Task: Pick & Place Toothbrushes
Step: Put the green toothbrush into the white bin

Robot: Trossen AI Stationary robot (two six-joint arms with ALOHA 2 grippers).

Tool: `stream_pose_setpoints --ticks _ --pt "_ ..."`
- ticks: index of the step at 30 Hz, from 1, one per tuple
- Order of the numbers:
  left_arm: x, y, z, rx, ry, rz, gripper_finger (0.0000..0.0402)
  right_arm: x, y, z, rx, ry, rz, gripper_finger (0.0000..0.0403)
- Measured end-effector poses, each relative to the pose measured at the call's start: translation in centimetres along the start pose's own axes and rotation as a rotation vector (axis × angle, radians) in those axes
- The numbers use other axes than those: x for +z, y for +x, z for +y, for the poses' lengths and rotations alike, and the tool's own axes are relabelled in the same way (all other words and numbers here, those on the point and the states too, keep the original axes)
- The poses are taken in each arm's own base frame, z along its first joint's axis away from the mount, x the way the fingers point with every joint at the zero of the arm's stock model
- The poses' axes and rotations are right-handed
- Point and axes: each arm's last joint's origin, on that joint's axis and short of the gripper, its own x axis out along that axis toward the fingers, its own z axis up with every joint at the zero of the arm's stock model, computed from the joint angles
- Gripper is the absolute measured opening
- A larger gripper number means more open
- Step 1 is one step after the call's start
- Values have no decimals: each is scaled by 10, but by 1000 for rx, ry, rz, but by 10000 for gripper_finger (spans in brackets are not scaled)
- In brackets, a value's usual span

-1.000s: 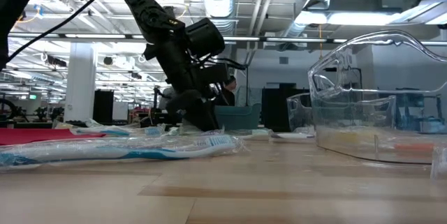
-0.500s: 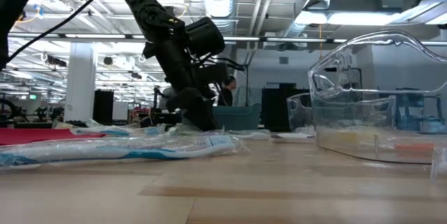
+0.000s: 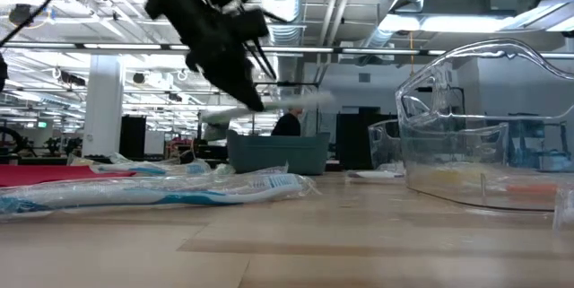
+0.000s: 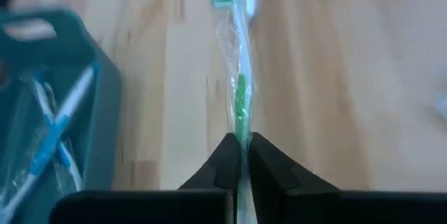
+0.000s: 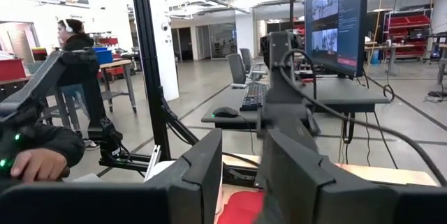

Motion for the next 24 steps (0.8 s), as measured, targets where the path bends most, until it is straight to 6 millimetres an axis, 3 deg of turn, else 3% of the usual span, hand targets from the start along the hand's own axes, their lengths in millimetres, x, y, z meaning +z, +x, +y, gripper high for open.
stream_pose_setpoints --ticks 5,14,24 --pt "0 -41 -11 -4 -21 -125 7 2 0 0 3 -11 -14 108" --pt "-8 -111 -12 33 -56 -459 6 2 0 0 2 -15 -19 108" --pt "-21 -138 -18 -41 -59 -749 6 3 0 1 2 -22 -30 108"
